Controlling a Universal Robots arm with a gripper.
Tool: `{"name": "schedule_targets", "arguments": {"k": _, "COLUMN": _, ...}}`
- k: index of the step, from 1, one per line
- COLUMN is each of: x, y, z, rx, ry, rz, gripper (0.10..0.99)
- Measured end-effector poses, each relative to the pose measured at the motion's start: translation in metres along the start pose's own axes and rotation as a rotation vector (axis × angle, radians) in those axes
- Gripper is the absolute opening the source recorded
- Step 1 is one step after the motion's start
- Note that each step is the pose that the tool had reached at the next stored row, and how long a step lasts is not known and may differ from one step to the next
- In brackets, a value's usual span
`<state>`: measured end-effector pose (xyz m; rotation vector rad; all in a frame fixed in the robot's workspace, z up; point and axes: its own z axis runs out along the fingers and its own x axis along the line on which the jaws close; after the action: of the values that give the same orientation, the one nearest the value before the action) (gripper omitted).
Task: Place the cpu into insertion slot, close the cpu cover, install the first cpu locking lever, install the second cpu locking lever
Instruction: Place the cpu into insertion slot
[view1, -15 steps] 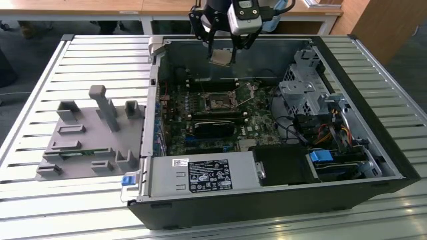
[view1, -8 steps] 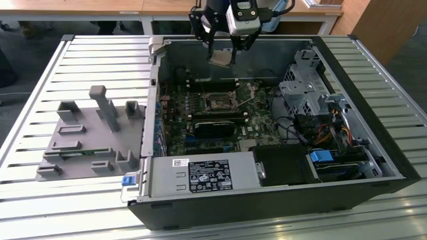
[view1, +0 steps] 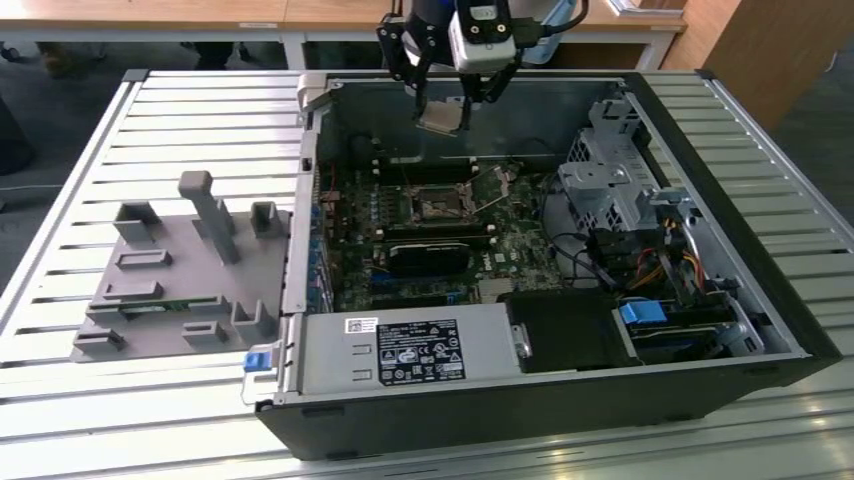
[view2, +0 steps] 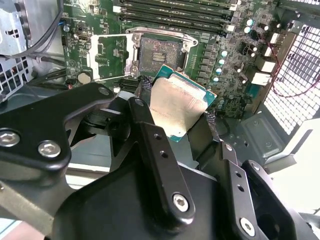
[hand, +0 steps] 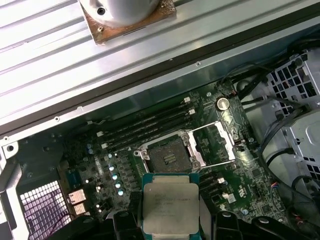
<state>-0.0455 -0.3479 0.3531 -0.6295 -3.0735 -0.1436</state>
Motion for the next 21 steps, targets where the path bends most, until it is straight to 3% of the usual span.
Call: {"name": "schedule_targets", "arguments": {"k": 21, "x": 0.0025, "y": -0.0014, "z": 0.0031, "rx": -0.001, "ry": -0.0073, "rz": 0.081, "gripper": 0.541}}
